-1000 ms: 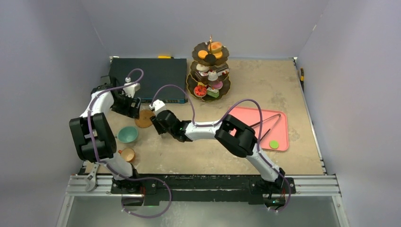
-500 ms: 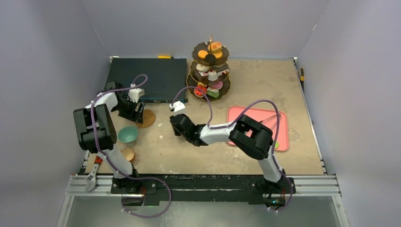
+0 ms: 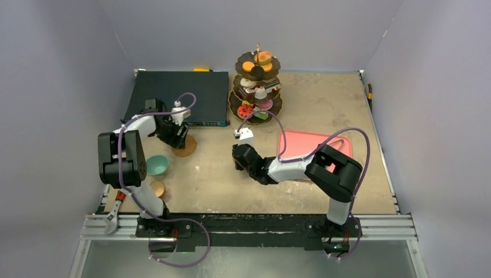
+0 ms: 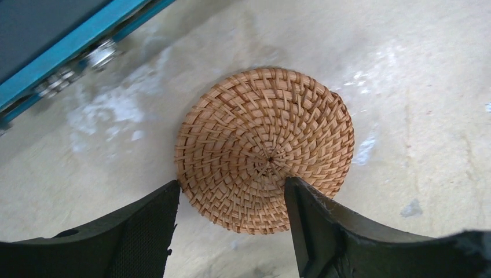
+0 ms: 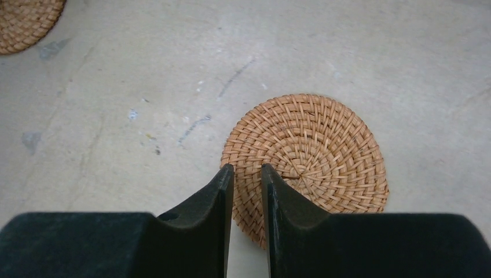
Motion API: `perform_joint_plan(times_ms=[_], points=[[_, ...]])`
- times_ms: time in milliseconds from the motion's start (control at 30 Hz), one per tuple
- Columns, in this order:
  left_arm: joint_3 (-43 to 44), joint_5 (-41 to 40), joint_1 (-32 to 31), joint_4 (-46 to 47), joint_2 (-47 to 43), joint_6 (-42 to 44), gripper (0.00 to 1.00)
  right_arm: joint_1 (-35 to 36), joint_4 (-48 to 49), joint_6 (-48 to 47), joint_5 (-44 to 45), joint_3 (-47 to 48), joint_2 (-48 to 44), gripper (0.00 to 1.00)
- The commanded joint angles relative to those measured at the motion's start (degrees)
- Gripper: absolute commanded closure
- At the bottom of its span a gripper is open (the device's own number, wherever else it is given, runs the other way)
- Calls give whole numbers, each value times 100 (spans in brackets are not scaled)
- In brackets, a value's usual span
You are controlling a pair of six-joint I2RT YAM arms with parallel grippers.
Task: Serve the afternoon tea
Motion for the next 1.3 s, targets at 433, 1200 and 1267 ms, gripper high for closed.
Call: perform_joint_plan(times_ms=[433, 1200, 1267], points=[[-666, 503, -1419, -17, -336, -812, 36, -644, 309, -622, -756, -342, -182, 73], [1363, 501, -1247, -1636, -1106, -279, 17, -277, -46, -841, -183, -69, -1270, 45], [1686, 533, -930, -2125, -1150, 75, 13, 11, -135, -858, -215, 316, -1172, 39]])
